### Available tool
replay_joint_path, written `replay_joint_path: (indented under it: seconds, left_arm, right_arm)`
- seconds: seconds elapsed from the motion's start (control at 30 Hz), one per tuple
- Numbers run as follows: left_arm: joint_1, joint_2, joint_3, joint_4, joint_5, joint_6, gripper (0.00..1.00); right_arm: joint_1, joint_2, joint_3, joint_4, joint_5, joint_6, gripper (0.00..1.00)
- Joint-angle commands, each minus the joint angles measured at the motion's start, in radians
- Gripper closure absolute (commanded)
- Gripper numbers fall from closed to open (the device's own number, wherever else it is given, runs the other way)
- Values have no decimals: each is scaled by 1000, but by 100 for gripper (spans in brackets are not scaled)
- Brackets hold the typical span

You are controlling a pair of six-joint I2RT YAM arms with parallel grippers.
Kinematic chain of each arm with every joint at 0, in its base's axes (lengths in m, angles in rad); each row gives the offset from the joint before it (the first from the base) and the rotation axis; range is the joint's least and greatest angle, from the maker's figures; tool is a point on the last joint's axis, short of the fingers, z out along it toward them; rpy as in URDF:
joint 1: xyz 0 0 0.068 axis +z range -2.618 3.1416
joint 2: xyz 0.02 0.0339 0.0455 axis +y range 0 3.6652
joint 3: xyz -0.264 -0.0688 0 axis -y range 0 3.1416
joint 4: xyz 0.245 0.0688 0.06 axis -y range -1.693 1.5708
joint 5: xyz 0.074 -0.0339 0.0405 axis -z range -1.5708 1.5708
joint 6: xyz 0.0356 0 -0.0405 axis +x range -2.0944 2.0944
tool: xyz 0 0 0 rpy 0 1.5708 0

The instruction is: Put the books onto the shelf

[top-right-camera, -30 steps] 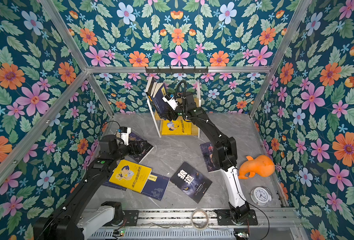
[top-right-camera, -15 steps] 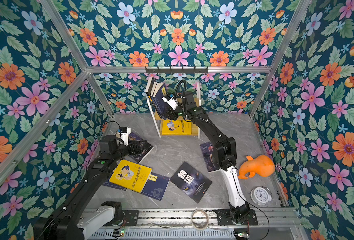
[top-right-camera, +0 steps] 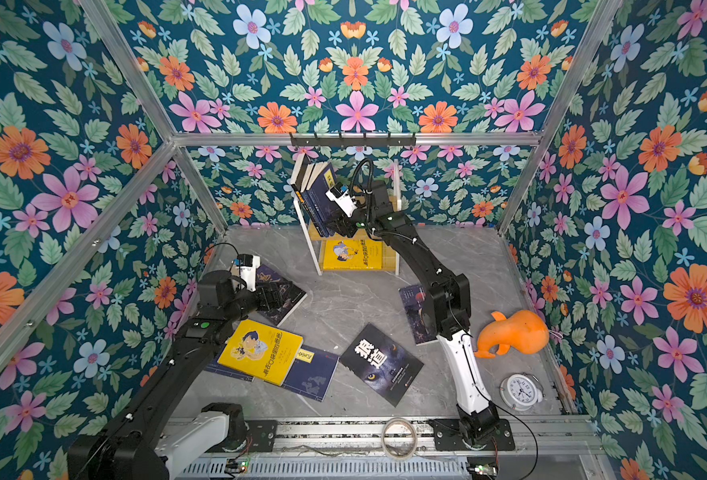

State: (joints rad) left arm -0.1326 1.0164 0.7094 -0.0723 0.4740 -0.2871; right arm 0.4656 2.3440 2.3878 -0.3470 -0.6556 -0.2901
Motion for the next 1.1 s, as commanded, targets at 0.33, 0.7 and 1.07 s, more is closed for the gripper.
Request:
replay_joint_path:
  seconds: [0.33,0.7,1.07]
  left_arm:
    - [4,-1,5,30,12,-9,7]
    - [4,-7,-2,37,18,-5,7]
    - [1,2,10,33,16,-16,7]
  right_arm:
    - [-26,-167,-193,121,-52,92,45]
    - [-54,-52,-66,250,491,514,74]
    - [-43,236,361,222,561,648,94]
